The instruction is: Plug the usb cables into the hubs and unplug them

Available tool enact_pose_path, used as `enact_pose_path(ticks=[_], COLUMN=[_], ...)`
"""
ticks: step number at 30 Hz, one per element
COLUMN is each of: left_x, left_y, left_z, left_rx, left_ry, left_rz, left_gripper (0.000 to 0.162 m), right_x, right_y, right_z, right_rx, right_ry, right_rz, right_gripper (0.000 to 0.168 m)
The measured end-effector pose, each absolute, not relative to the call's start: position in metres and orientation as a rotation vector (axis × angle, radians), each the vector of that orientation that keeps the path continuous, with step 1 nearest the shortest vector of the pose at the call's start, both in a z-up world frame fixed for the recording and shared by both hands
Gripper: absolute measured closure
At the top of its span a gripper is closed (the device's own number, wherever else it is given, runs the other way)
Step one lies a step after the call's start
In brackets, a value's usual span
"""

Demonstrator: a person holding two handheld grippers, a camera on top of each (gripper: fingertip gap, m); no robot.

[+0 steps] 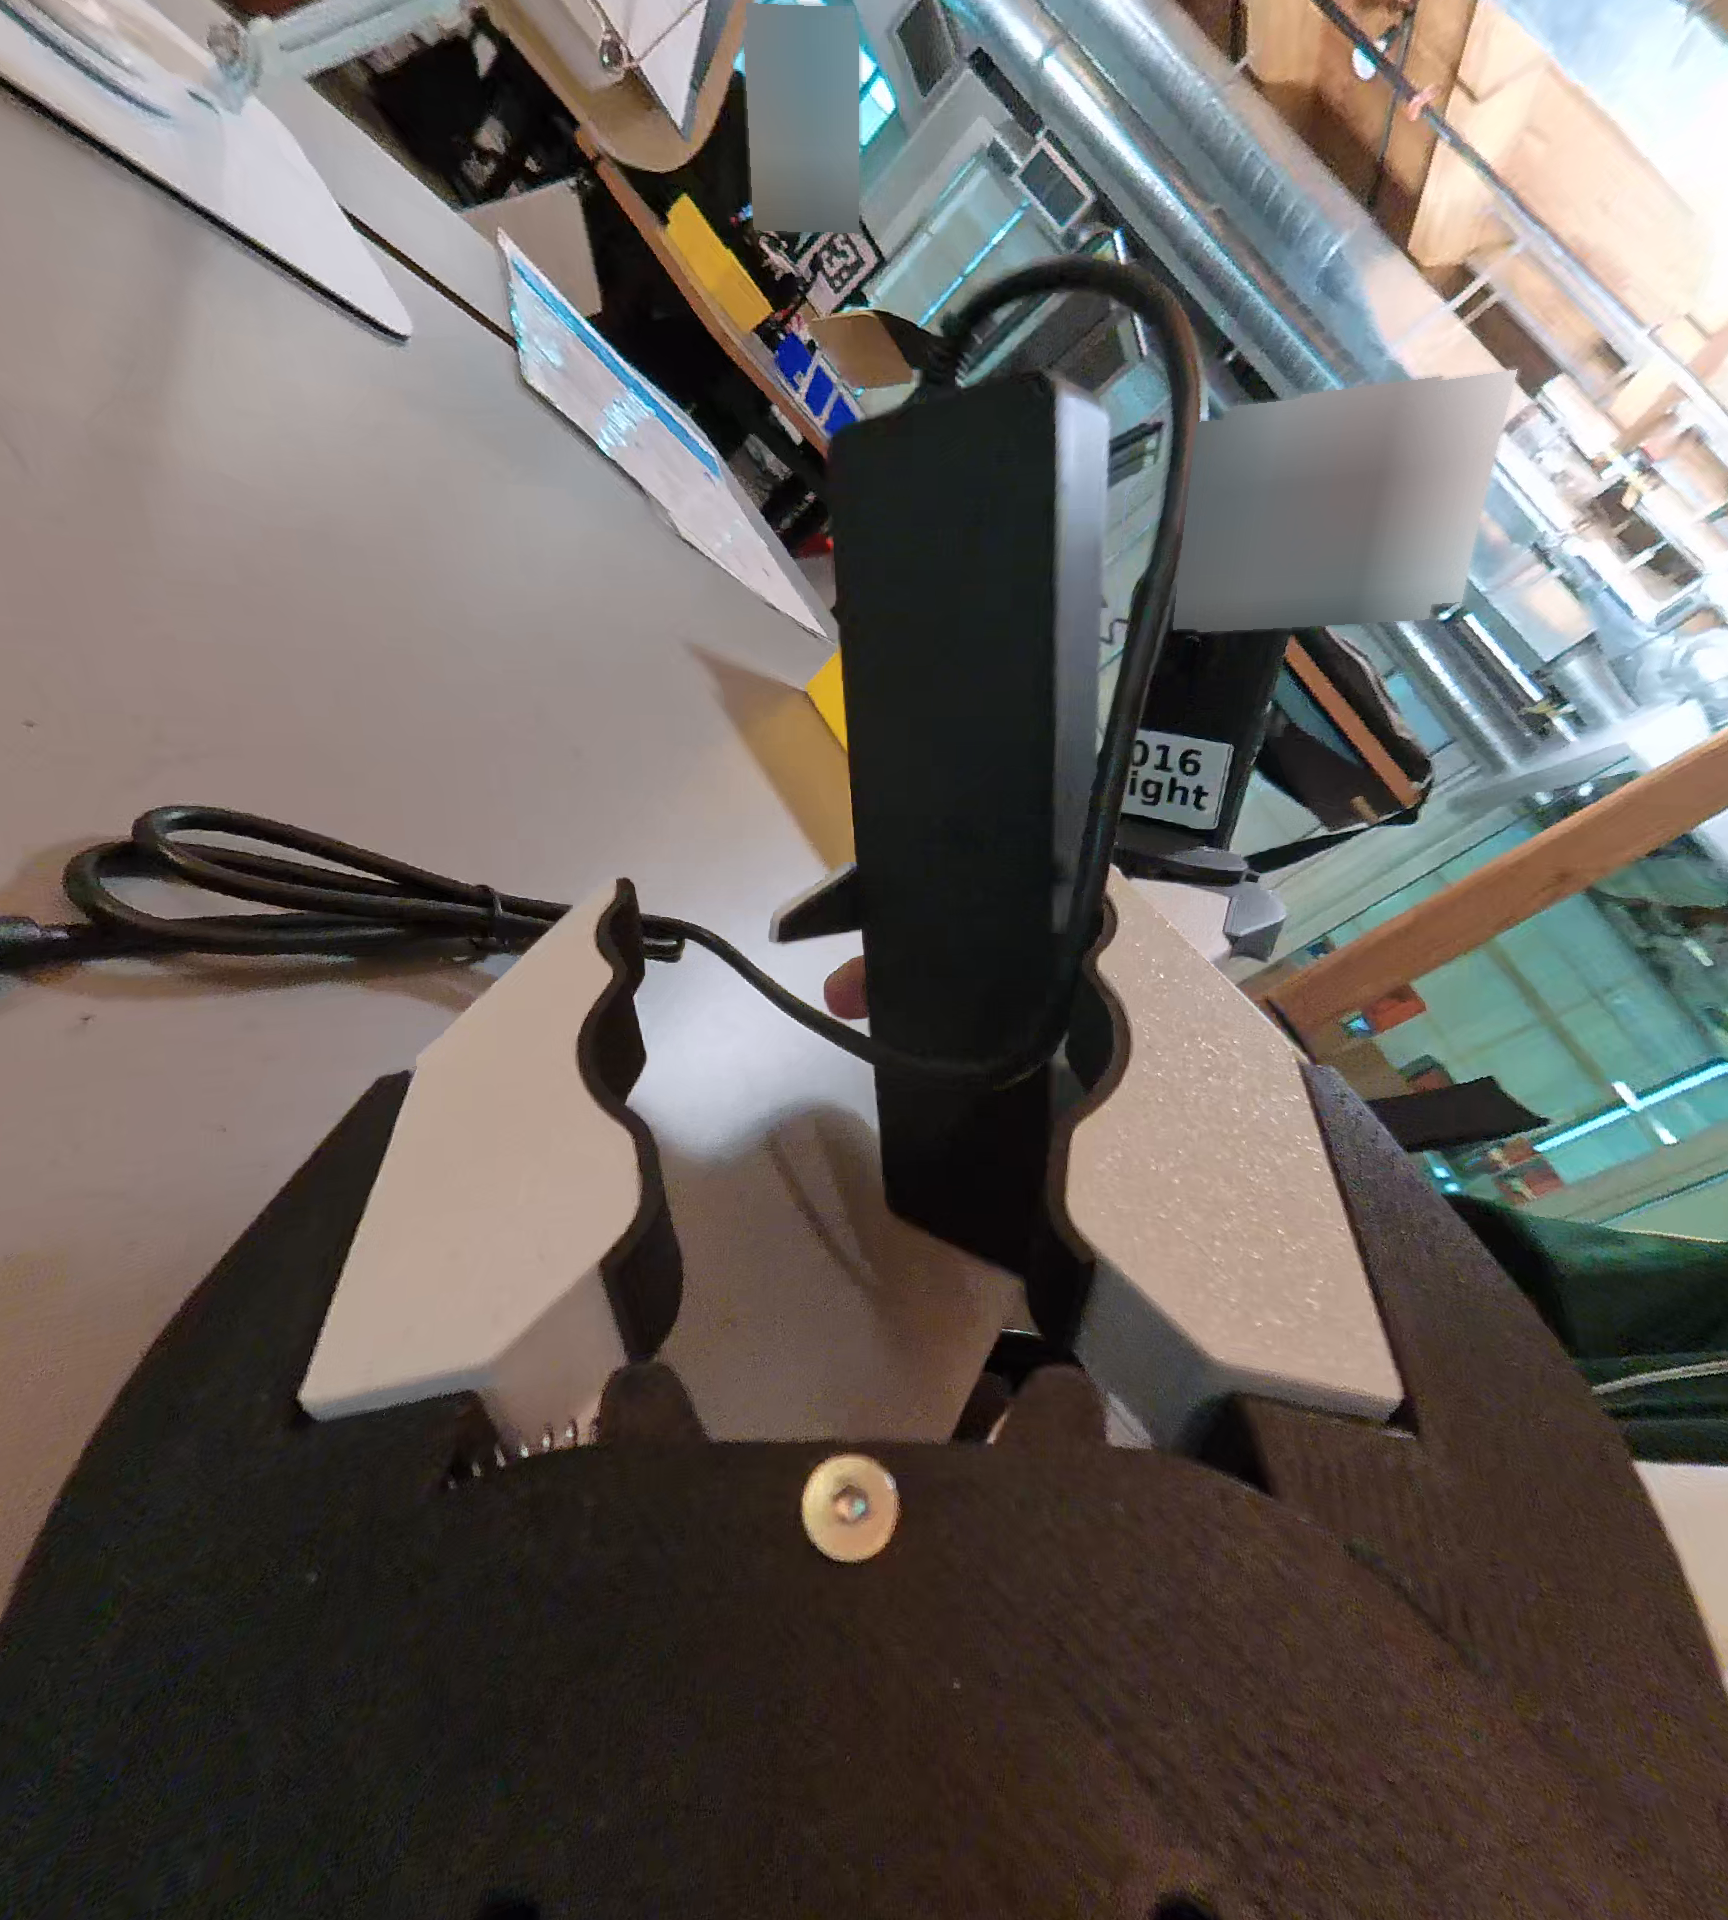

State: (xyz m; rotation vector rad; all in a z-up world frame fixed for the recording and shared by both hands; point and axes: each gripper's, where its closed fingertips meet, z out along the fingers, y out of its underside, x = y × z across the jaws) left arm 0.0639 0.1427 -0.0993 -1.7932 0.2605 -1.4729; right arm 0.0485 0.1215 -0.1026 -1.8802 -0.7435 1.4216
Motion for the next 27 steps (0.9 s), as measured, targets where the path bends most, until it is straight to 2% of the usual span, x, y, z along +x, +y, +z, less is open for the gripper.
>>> enact_pose_path(ticks=[8,11,12,13,14,15,25,27], left_x=[0.065,0.064,0.064,0.066,0.066,0.066,0.109,0.111], left_y=[0.138,0.132,0.128,0.123,0.119,0.116,0.076,0.078], left_z=[-0.081,-0.065,-0.060,-0.056,-0.054,-0.051,-0.079,-0.086], left_rx=[-1.664,-1.555,-1.515,-1.475,-1.446,-1.423,-1.537,-1.588], left_ry=[0.390,0.440,0.471,0.519,0.553,0.565,0.806,0.780], left_rz=[-1.274,-1.189,-1.159,-1.127,-1.086,-1.065,-1.316,-1.343], left_gripper=[0.083,0.094,0.102,0.121,0.150,0.161,0.161,0.151], right_x=[0.078,0.085,0.087,0.089,0.092,0.094,0.098,0.094], right_y=[0.156,0.163,0.165,0.167,0.169,0.171,0.170,0.167], right_z=[-0.099,-0.100,-0.100,-0.099,-0.099,-0.099,-0.084,-0.082], right_rx=[-1.892,-1.895,-1.893,-1.890,-1.889,-1.886,-1.806,-1.793], right_ry=[-0.492,-0.462,-0.456,-0.449,-0.442,-0.435,-0.377,-0.379], right_rz=[1.357,1.293,1.266,1.240,1.216,1.198,1.280,1.312], right_gripper=[0.113,0.113,0.113,0.113,0.113,0.113,0.113,0.113])
